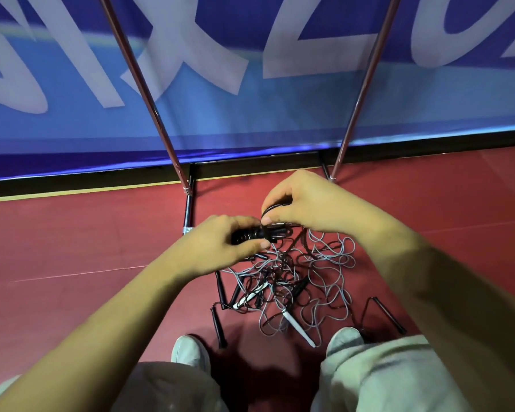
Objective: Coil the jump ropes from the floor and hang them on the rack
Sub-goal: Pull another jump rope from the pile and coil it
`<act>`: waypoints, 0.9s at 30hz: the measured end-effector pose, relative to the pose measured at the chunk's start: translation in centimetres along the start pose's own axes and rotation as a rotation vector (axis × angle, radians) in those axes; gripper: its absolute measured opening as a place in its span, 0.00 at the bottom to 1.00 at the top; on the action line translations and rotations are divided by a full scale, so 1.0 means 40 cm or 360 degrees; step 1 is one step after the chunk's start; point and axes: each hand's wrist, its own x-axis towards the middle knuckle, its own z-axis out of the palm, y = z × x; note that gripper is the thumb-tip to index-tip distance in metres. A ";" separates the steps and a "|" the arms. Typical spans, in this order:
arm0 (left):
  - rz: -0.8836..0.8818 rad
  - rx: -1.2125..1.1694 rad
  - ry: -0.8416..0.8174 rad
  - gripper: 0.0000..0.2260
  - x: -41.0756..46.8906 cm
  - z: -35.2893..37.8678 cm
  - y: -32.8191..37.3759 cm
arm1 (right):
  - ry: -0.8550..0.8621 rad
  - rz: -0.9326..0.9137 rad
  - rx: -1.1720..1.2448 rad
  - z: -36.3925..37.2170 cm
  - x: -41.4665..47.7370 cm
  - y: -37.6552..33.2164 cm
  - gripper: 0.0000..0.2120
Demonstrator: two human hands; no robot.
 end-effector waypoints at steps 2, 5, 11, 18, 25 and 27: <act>0.0070 -0.0140 0.0015 0.17 -0.010 0.002 0.016 | 0.0056 0.0029 0.0098 -0.002 0.004 0.008 0.03; 0.0127 -0.0431 0.0056 0.14 -0.018 -0.004 0.036 | 0.0101 0.0152 0.0345 -0.009 0.004 0.023 0.08; 0.0083 -0.0964 0.0186 0.09 -0.020 -0.017 0.067 | 0.0101 0.0330 0.0589 -0.025 -0.004 0.046 0.03; 0.0077 -0.1256 0.0200 0.17 -0.019 -0.019 0.076 | 0.0034 0.0299 0.0339 -0.040 -0.006 0.050 0.05; -0.0355 -0.2144 0.0283 0.12 0.009 -0.038 0.043 | 0.0037 0.0229 0.0094 -0.038 -0.008 0.041 0.04; -0.0409 -0.2207 0.0274 0.13 0.009 -0.039 0.036 | 0.0077 0.0197 0.0032 -0.042 -0.010 0.030 0.04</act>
